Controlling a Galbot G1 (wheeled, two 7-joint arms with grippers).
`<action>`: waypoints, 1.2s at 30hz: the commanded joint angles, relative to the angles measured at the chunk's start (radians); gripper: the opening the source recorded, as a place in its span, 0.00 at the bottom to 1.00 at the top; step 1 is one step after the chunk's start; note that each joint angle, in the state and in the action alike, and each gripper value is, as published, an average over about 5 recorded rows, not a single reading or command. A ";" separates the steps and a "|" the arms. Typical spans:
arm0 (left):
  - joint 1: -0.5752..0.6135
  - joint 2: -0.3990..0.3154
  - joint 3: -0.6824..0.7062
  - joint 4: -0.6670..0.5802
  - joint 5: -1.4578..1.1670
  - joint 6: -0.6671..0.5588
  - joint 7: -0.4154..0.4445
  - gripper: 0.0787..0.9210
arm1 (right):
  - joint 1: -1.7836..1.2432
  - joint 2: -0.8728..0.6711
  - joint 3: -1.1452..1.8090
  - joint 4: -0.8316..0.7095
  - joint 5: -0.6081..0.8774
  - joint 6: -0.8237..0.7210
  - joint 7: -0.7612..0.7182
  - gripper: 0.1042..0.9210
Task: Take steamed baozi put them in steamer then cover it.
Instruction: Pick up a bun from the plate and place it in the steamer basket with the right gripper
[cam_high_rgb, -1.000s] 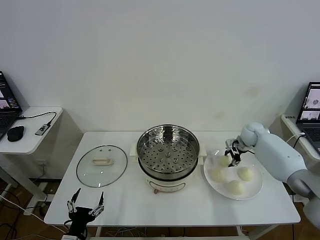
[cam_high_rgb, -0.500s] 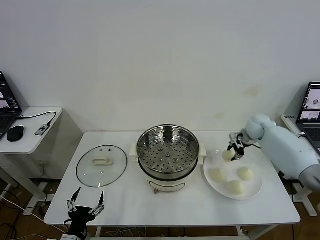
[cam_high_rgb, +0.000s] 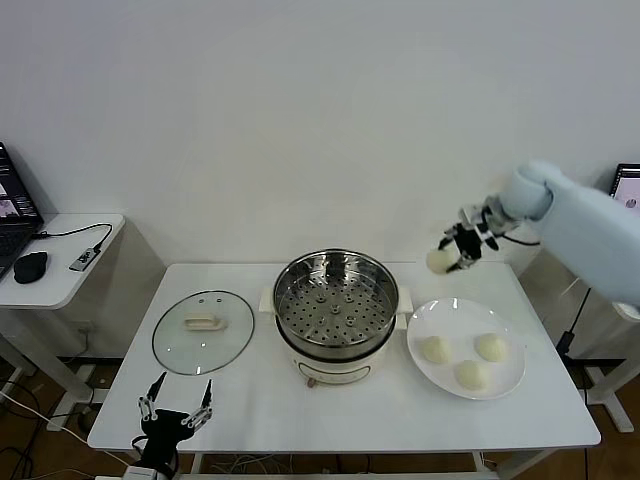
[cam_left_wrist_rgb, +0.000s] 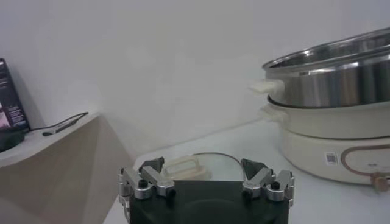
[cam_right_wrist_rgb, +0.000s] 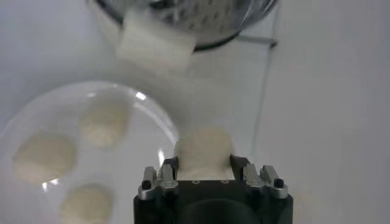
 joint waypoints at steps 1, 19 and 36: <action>0.000 0.001 -0.004 -0.001 -0.004 -0.001 0.000 0.88 | 0.173 0.062 -0.130 0.038 0.105 0.022 -0.001 0.55; -0.001 -0.003 -0.036 -0.002 -0.020 0.000 0.006 0.88 | 0.072 0.359 -0.276 -0.008 -0.060 0.363 0.120 0.55; 0.001 -0.006 -0.048 0.000 -0.021 -0.001 0.007 0.88 | -0.096 0.447 -0.171 -0.228 -0.388 0.590 0.219 0.56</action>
